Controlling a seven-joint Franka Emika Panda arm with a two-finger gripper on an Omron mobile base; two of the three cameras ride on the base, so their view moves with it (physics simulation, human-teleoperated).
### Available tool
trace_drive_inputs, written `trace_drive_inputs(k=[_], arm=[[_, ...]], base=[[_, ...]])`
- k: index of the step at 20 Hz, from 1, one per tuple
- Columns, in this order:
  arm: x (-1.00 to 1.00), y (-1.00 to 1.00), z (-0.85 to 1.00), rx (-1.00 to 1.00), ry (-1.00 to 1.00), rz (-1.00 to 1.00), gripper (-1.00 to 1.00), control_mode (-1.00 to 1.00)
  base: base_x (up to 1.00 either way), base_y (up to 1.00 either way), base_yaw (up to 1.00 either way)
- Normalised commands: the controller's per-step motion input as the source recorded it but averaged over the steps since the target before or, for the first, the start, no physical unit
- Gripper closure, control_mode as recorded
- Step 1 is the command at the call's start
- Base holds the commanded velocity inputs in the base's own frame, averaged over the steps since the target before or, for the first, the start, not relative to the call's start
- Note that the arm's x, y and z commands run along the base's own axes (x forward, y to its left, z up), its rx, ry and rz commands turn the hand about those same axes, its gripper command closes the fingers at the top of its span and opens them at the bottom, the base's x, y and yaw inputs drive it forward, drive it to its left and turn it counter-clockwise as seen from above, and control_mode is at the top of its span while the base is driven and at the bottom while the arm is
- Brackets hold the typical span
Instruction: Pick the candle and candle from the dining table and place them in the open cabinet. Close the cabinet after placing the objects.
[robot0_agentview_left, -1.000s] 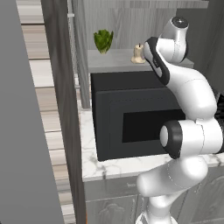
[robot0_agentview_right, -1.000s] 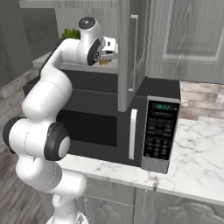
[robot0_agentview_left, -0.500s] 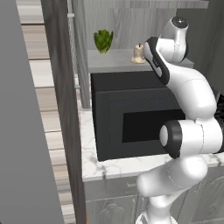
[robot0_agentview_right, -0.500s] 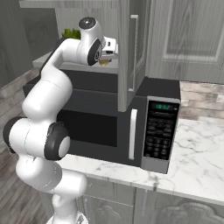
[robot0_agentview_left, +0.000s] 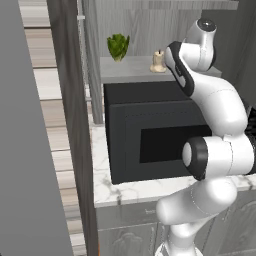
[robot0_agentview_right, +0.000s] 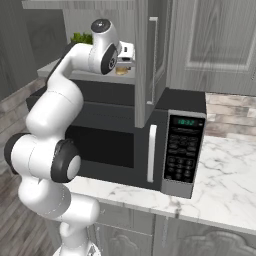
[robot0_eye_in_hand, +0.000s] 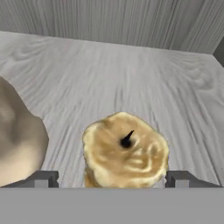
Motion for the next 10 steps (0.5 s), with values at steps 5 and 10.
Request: trace_drive_inputs(k=[5,10], arm=[[0.00,-0.01,0.00,0.00,-0.04,0.00,-1.00,-1.00],[0.01,0.00,0.08,0.00,-0.15,0.00,-1.00,-1.00]], base=[[0.00,0.00,0.00],[0.00,0.00,0.00]])
